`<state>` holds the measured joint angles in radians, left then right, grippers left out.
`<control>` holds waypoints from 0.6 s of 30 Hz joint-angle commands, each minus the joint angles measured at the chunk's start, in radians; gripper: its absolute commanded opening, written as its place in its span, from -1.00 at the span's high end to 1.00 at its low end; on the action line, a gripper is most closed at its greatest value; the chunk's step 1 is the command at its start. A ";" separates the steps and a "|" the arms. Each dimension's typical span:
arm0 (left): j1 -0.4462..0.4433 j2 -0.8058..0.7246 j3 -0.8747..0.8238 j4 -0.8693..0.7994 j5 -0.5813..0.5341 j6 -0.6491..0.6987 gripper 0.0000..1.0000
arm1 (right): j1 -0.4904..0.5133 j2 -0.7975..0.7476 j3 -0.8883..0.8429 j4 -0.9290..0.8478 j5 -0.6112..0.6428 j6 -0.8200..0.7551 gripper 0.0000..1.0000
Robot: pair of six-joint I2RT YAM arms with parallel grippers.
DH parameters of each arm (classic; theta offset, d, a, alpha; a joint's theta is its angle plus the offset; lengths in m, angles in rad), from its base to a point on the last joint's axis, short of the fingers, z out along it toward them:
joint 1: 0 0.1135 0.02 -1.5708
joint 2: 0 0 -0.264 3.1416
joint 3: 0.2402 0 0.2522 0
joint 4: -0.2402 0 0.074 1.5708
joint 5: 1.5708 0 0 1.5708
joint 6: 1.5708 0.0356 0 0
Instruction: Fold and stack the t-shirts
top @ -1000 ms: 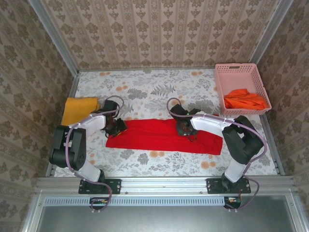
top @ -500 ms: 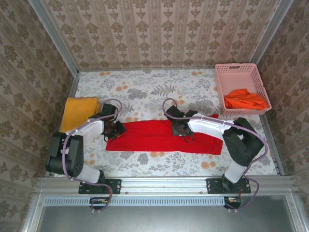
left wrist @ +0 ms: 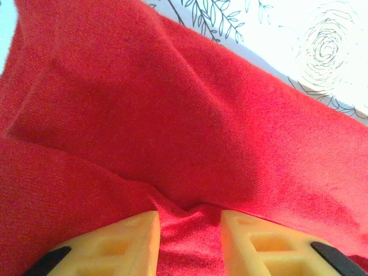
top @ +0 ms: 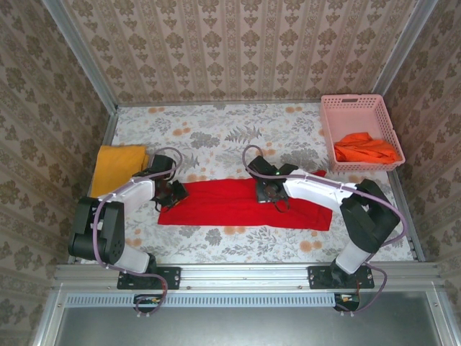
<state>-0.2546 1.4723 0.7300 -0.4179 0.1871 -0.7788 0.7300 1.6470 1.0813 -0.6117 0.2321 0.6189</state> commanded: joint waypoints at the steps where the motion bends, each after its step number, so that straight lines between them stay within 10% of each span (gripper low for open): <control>1: -0.004 -0.002 -0.014 -0.020 0.008 -0.006 0.31 | 0.053 -0.014 0.049 -0.037 0.007 -0.058 1.00; 10: -0.003 -0.002 -0.003 -0.026 0.009 -0.004 0.32 | 0.106 0.035 0.079 -0.053 0.023 -0.047 0.88; 18: -0.004 -0.017 0.012 -0.029 0.023 0.005 0.32 | 0.050 -0.091 0.020 -0.018 0.079 -0.015 0.07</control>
<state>-0.2546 1.4723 0.7303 -0.4183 0.1909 -0.7784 0.8200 1.6215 1.1236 -0.6304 0.2623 0.5812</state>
